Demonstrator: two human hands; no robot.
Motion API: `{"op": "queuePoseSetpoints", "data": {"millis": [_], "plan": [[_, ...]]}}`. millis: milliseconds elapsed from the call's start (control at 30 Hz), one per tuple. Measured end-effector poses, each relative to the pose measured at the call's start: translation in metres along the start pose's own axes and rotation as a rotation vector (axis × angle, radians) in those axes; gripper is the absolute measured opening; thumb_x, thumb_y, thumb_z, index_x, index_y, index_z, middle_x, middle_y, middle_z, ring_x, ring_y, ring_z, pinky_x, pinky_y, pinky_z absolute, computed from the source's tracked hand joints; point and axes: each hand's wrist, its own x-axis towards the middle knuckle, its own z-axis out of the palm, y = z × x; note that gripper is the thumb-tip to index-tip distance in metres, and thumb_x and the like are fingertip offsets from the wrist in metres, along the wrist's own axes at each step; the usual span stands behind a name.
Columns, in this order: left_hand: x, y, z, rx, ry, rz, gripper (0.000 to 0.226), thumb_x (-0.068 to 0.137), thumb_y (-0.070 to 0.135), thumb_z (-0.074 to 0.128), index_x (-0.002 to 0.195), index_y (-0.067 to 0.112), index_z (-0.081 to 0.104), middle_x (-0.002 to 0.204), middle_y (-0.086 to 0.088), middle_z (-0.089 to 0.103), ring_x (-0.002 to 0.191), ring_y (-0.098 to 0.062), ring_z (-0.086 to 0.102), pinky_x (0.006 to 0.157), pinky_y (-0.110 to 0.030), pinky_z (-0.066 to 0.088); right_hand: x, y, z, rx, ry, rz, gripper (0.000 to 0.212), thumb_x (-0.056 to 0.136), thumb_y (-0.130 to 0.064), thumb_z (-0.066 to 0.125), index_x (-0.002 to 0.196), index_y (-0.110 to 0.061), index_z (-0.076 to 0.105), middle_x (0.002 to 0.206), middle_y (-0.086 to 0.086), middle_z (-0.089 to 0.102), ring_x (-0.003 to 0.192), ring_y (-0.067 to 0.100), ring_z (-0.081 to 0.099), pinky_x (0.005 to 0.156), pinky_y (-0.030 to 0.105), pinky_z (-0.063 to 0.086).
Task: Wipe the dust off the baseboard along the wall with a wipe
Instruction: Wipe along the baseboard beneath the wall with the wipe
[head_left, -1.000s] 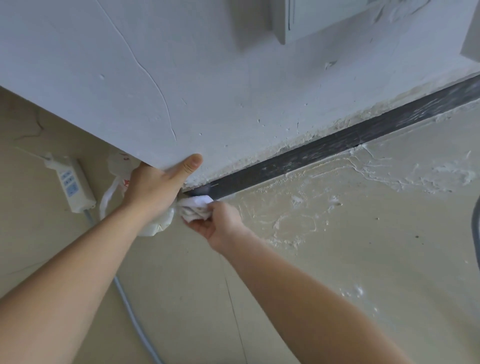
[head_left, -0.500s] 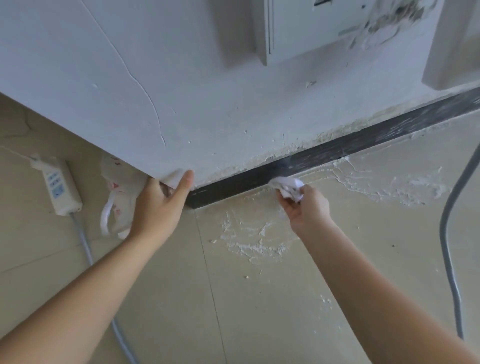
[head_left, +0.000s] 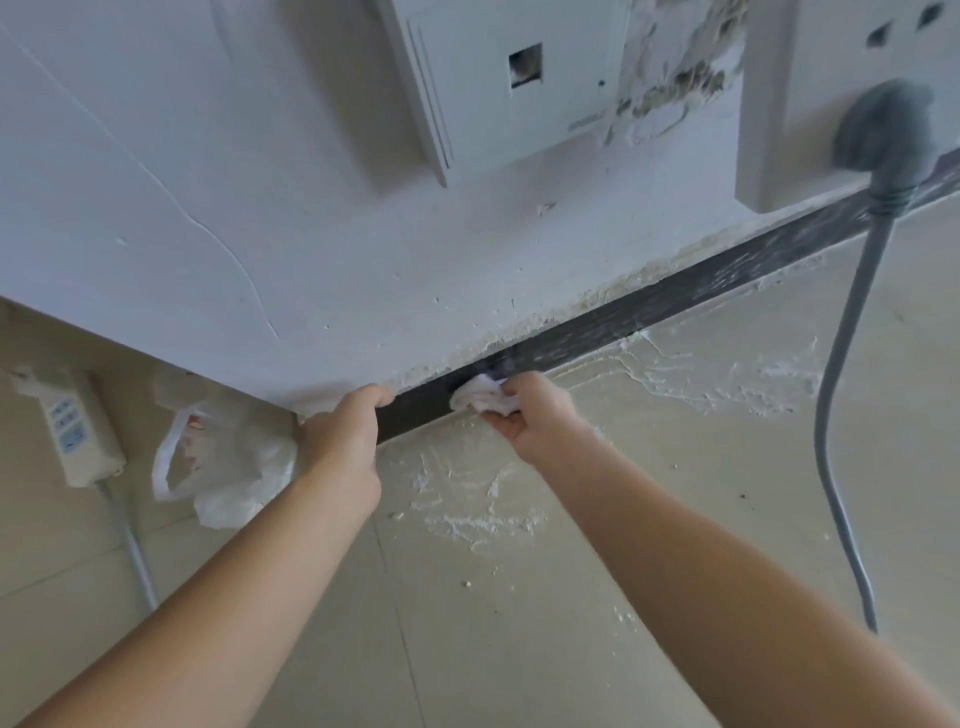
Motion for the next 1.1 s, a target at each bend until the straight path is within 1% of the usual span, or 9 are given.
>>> {"op": "queuePoseSetpoints", "data": {"millis": [167, 233, 333, 433, 533, 633, 867, 967, 1100], "plan": [[-0.002, -0.004, 0.005, 0.033, 0.073, 0.085, 0.075, 0.071, 0.034, 0.078, 0.13, 0.009, 0.04, 0.113, -0.002, 0.046, 0.104, -0.02, 0.048, 0.088, -0.027, 0.038, 0.011, -0.048, -0.065, 0.305, 0.23, -0.25, 0.047, 0.078, 0.004, 0.054, 0.124, 0.004, 0.051, 0.123, 0.022, 0.057, 0.093, 0.029, 0.067, 0.06, 0.029, 0.059], [-0.011, -0.006, 0.008, 0.09, 0.07, 0.155, 0.059, 0.076, 0.031, 0.078, 0.119, 0.013, 0.042, 0.112, 0.001, 0.047, 0.105, -0.016, 0.048, 0.087, -0.024, 0.037, 0.003, -0.044, -0.072, 0.378, 0.253, -0.278, 0.034, 0.082, -0.001, 0.054, 0.117, 0.0, 0.054, 0.116, 0.016, 0.057, 0.086, 0.026, 0.065, 0.064, 0.031, 0.06], [-0.021, -0.013, 0.007, 0.206, 0.076, 0.287, 0.039, 0.081, 0.018, 0.075, 0.098, 0.016, 0.039, 0.109, 0.002, 0.051, 0.1, -0.013, 0.049, 0.086, -0.023, 0.038, -0.014, -0.007, -0.045, 0.111, 0.135, -0.137, 0.021, 0.085, -0.001, 0.054, 0.107, 0.001, 0.055, 0.099, 0.016, 0.055, 0.079, 0.026, 0.061, 0.066, 0.035, 0.059], [-0.013, -0.016, 0.005, 0.281, 0.149, 0.341, 0.064, 0.076, 0.026, 0.079, 0.123, 0.006, 0.041, 0.128, -0.007, 0.052, 0.116, -0.024, 0.052, 0.1, -0.035, 0.043, -0.019, 0.026, -0.006, -0.005, -0.106, 0.056, 0.037, 0.085, 0.0, 0.056, 0.121, 0.007, 0.051, 0.113, 0.025, 0.061, 0.094, 0.033, 0.067, 0.073, 0.039, 0.059], [-0.004, -0.018, 0.005, 0.283, 0.209, 0.334, 0.082, 0.074, 0.031, 0.08, 0.131, 0.0, 0.031, 0.133, -0.011, 0.05, 0.12, -0.028, 0.05, 0.095, -0.033, 0.042, -0.021, 0.015, 0.007, 0.063, -0.153, 0.053, 0.016, 0.087, 0.008, 0.048, 0.099, 0.006, 0.058, 0.105, 0.025, 0.063, 0.091, 0.03, 0.066, 0.08, 0.035, 0.058], [-0.002, -0.021, 0.006, 0.263, 0.206, 0.331, 0.083, 0.076, 0.03, 0.079, 0.133, -0.002, 0.026, 0.133, -0.009, 0.05, 0.12, -0.027, 0.05, 0.091, -0.03, 0.039, -0.023, -0.031, -0.012, 0.058, -0.116, -0.043, 0.013, 0.09, 0.009, 0.043, 0.089, 0.003, 0.054, 0.096, 0.019, 0.063, 0.073, 0.022, 0.064, 0.062, 0.024, 0.057], [0.013, -0.026, 0.007, 0.233, 0.186, 0.31, 0.082, 0.074, 0.033, 0.079, 0.133, 0.0, 0.033, 0.131, -0.006, 0.053, 0.117, -0.023, 0.052, 0.09, -0.025, 0.037, -0.028, -0.064, -0.064, 0.625, 0.066, -0.261, 0.025, 0.092, 0.002, 0.043, 0.115, 0.003, 0.051, 0.102, 0.02, 0.057, 0.071, 0.023, 0.062, 0.066, 0.029, 0.059], [0.017, -0.025, 0.006, 0.261, 0.173, 0.31, 0.082, 0.074, 0.034, 0.08, 0.131, -0.001, 0.033, 0.129, -0.007, 0.053, 0.116, -0.023, 0.052, 0.088, -0.026, 0.039, -0.038, -0.022, -0.038, 0.346, -0.009, -0.105, 0.018, 0.094, 0.001, 0.038, 0.094, 0.01, 0.053, 0.073, 0.019, 0.067, 0.058, 0.022, 0.062, 0.071, 0.03, 0.056], [0.017, -0.021, 0.003, 0.309, 0.154, 0.308, 0.079, 0.076, 0.031, 0.079, 0.133, -0.004, 0.035, 0.131, -0.008, 0.051, 0.12, -0.025, 0.049, 0.091, -0.027, 0.039, -0.033, 0.009, 0.005, -0.001, -0.132, 0.073, 0.025, 0.09, 0.006, 0.046, 0.114, 0.009, 0.054, 0.104, 0.025, 0.061, 0.078, 0.028, 0.064, 0.07, 0.033, 0.059]]}}
